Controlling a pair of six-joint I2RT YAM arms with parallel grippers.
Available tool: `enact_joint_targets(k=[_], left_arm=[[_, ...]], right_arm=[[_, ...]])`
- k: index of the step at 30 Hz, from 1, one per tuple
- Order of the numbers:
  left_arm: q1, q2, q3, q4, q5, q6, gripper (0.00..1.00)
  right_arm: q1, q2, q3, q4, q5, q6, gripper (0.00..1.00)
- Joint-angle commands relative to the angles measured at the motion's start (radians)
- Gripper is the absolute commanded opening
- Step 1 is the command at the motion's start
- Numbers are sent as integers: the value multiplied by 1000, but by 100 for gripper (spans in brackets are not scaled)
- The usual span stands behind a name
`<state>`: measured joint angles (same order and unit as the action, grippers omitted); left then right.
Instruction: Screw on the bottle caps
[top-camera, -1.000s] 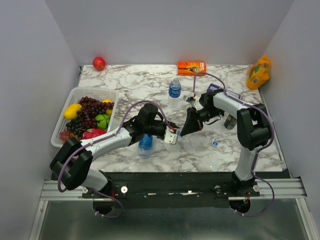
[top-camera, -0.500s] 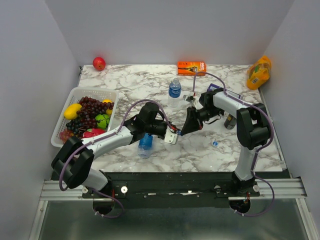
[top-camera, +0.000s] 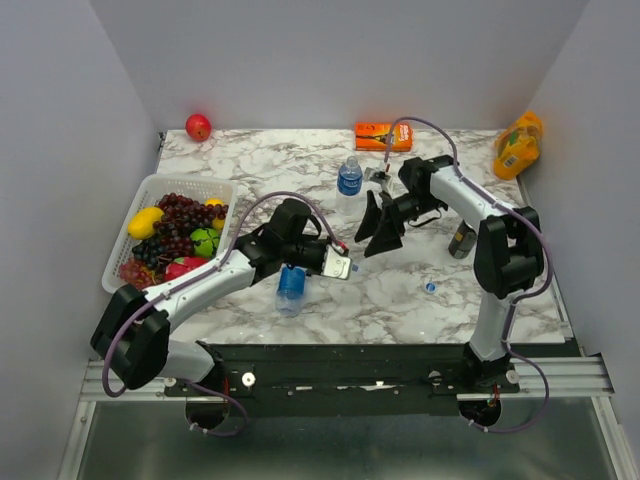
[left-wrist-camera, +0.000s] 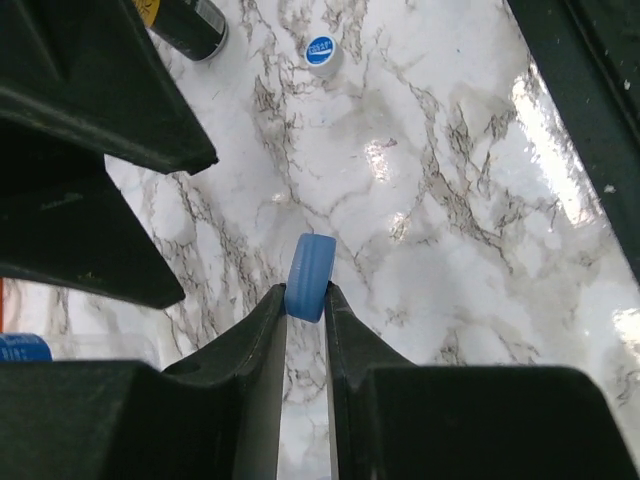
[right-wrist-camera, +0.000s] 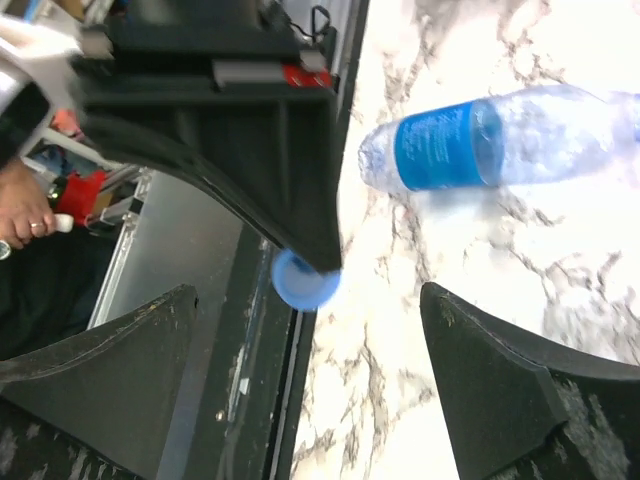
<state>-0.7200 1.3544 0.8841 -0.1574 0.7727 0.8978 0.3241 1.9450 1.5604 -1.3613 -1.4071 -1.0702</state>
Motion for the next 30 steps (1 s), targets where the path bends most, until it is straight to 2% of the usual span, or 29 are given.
enact_joint_targets(k=[1, 2, 3, 4, 5, 6, 11, 14, 18, 23, 26, 30], left_arm=[[16, -46, 47, -51, -30, -281, 4], [19, -41, 59, -56, -35, -351, 4], [21, -26, 76, -71, -23, -452, 4], [25, 15, 94, -86, -7, -505, 4], [27, 44, 130, -112, 9, -546, 5], [28, 75, 150, -134, 23, -609, 6], [27, 322, 251, -157, 155, -815, 8], [7, 439, 306, -178, 194, -899, 10], [-10, 505, 323, -165, 182, -1005, 14], [-12, 577, 313, -147, 129, -1123, 18], [-10, 603, 328, -160, 61, -1154, 26], [-7, 620, 339, -203, 4, -1159, 44]], right_arm=[[-36, -113, 24, 205, 173, 346, 100], [-43, -217, -44, 341, 342, 439, 100], [-43, -285, -96, 607, 447, 502, 100], [-43, -340, -144, 730, 556, 598, 100], [-45, -386, -183, 831, 738, 657, 100], [-45, -450, -225, 952, 794, 683, 100], [-49, -546, -276, 956, 843, 726, 100], [-49, -621, -373, 970, 882, 782, 100], [-49, -745, -514, 1072, 1013, 865, 100], [-49, -816, -566, 1102, 1044, 912, 100], [-49, -833, -585, 1094, 1044, 888, 100], [-49, -845, -591, 1076, 1031, 869, 100]])
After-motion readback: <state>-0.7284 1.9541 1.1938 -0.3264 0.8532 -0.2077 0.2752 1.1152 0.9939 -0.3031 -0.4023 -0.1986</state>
